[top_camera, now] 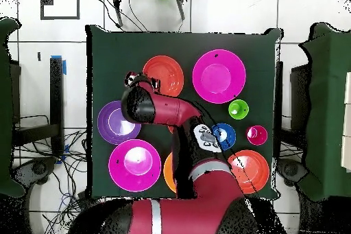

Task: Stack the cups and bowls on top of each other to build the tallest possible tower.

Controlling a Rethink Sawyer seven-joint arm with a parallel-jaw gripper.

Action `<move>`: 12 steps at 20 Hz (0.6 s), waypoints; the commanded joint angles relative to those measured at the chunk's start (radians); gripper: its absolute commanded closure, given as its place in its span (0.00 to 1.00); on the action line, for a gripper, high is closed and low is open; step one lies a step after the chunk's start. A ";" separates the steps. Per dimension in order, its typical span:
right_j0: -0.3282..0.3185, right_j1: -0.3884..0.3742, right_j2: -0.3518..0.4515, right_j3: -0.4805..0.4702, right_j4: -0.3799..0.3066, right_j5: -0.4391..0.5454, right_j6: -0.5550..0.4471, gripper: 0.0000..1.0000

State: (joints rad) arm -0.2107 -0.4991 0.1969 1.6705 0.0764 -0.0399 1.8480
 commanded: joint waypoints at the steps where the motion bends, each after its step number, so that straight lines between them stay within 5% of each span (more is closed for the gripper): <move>1: 0.006 -0.040 0.098 0.092 -0.012 0.010 0.178 1.00; 12: 0.008 -0.047 0.071 0.066 -0.045 -0.107 0.162 1.00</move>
State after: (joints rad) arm -0.2104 -0.5517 0.2143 1.7312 0.0764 -0.0666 1.8480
